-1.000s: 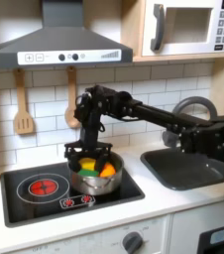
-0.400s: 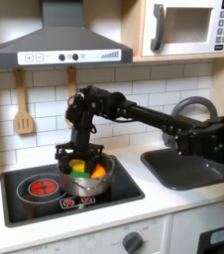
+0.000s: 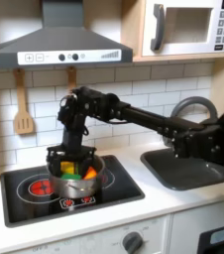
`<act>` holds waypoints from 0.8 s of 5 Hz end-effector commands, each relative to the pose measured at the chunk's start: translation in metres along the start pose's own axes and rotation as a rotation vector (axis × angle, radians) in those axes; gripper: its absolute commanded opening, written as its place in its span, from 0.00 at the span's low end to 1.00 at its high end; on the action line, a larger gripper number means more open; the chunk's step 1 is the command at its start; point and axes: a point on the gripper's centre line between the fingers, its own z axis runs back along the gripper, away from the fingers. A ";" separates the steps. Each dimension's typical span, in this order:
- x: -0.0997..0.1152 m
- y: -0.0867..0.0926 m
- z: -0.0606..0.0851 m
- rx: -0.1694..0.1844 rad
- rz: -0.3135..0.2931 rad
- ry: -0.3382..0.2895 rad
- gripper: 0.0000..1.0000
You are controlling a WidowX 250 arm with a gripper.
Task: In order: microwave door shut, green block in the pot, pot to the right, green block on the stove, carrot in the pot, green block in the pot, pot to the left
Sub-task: 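Drag the pot to the left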
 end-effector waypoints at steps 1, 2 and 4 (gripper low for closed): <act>0.001 0.007 0.002 0.010 0.018 -0.005 1.00; 0.000 0.007 0.007 -0.008 0.023 -0.002 1.00; -0.003 0.013 0.007 0.008 0.034 0.002 1.00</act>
